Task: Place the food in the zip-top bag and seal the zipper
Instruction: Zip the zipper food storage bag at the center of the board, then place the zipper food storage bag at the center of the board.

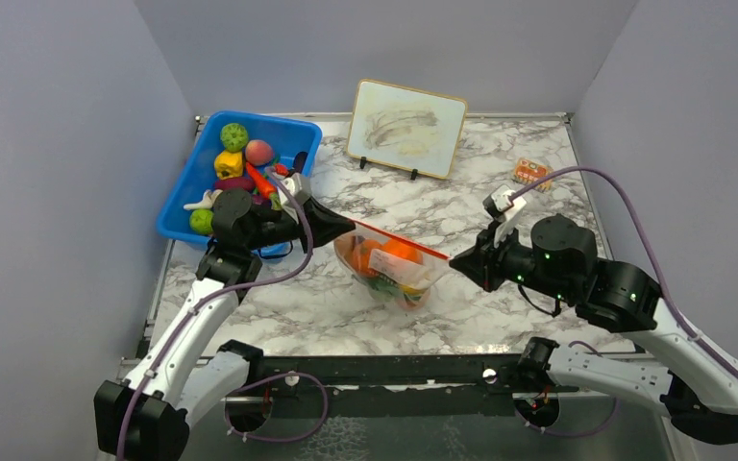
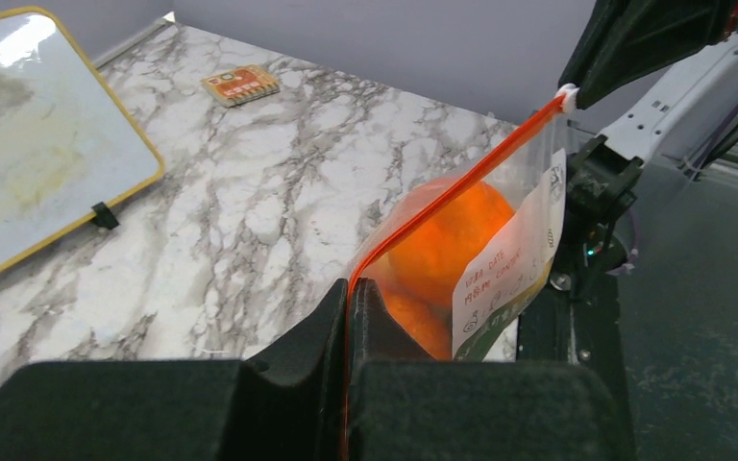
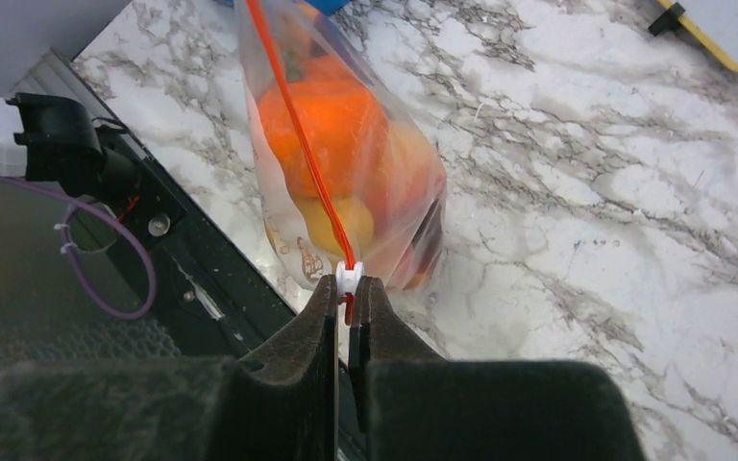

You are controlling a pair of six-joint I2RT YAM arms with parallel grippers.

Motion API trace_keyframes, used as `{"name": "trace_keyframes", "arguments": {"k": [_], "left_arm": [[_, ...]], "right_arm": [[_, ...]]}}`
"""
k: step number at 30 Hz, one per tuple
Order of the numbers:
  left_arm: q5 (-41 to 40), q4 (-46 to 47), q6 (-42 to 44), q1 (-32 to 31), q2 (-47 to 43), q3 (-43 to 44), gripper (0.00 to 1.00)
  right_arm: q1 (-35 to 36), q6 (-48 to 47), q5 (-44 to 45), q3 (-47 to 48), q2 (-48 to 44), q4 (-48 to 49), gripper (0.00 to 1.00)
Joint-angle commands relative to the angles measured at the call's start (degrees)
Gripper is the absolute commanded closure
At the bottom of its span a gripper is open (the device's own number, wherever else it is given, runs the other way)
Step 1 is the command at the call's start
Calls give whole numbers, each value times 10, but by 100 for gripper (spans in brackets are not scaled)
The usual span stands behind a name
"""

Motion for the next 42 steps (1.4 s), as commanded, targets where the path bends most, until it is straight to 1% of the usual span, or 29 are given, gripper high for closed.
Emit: {"name": "trace_keyframes", "arguments": {"k": [1,3,5,7,10,12,15,17,19,21,23,27,30,32,34,36,39,42], "left_arm": [[-49,21,-80,-31,-47,-15,100],[-57,7,-99,-55,-64,-23,100],[-84,-12,-117,-75,-88,-38,100],[-110,-13,-137,-93,-116,-62,100],[-161,-12,-158,-108,-146,-109,100],[-188,-11,-158,-108,-151,-134,100],[-207,2,-138,-108,-131,-149,100],[-211,11,-125,-108,-99,-141,100],[-214,13,-108,-108,-66,-119,96],[-219,12,-93,-108,-36,-95,93],[-230,14,-76,-108,-11,-76,89],[-257,17,-42,-108,27,-44,75],[-269,24,-14,-108,47,-22,64],[-276,28,1,-108,58,-8,58],[-280,28,13,-108,64,3,50],[-283,27,19,-108,64,9,43],[-281,24,23,-108,58,8,37],[-288,9,30,-108,48,2,29]], "right_arm": [[1,61,15,-24,-55,-17,99],[2,79,-3,-62,-86,-14,99],[1,96,-24,-87,-103,-18,99],[1,109,-42,-91,-106,-23,99],[1,128,-37,-97,-101,-12,99],[1,130,-13,-106,-90,-4,99],[1,123,64,-112,-58,-6,99],[1,134,112,-118,-33,6,99],[1,108,115,-121,-8,44,99],[1,115,156,-111,26,51,99],[0,109,193,-104,54,63,99],[0,79,227,-103,87,103,99],[-3,56,280,-108,108,127,99],[-18,43,303,-106,124,135,99],[-43,24,302,-109,136,157,99],[-78,9,281,-115,145,181,99],[-130,-4,246,-122,163,207,99],[-163,-16,250,-133,179,227,99]]}}
